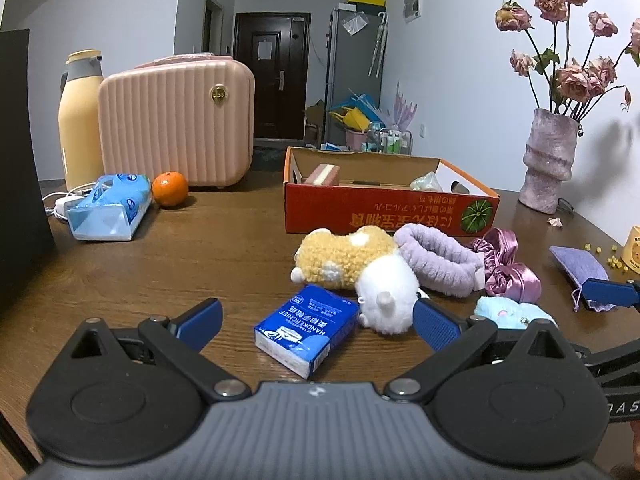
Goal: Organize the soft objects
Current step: 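Move both grippers back toward the remaining soft items on the table, then grasp the white round sponge with the right gripper while the left grasps the blue tissue pack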
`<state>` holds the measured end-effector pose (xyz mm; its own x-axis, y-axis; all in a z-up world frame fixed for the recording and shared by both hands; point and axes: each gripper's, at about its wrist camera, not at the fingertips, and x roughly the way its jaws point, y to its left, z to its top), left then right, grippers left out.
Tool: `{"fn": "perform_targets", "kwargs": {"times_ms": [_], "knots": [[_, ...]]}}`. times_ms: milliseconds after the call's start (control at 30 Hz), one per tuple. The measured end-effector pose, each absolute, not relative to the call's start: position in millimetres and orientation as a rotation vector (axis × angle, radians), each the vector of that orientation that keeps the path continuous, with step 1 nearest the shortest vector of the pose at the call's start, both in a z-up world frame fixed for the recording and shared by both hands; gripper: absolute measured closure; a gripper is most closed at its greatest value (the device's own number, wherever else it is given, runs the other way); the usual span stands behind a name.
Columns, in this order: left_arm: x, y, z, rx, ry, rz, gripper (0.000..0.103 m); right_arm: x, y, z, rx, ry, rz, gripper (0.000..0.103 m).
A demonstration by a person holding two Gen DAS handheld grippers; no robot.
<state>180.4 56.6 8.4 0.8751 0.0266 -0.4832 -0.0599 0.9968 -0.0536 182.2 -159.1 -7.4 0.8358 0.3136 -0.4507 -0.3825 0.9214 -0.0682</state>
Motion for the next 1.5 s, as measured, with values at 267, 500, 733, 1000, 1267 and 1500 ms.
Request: {"fn": "perform_targets", "kwargs": {"times_ms": [267, 500, 733, 1000, 1267, 1500], "knots": [[181, 65, 6, -0.054, 0.516, 0.053, 0.000, 186, -142, -16, -0.164, 0.473, 0.429, 0.007], [184, 81, 3, -0.044, 0.532, 0.082, 0.000, 191, -111, -31, -0.223, 0.528, 0.506, 0.021], [185, 96, -2, -0.040, 0.551, 0.097, 0.000, 209, -99, -42, -0.218, 0.604, 0.522, 0.043], [186, 102, -3, -0.049, 0.564, 0.090, 0.000, 221, -97, -48, -0.198, 0.639, 0.539, 0.047], [186, 101, -3, -0.047, 0.566, 0.091, 0.000, 221, -100, -46, -0.180, 0.626, 0.544, 0.047], [189, 104, -3, -0.062, 0.564, 0.090, 0.000, 217, -112, -35, -0.131, 0.560, 0.520, 0.047]]}}
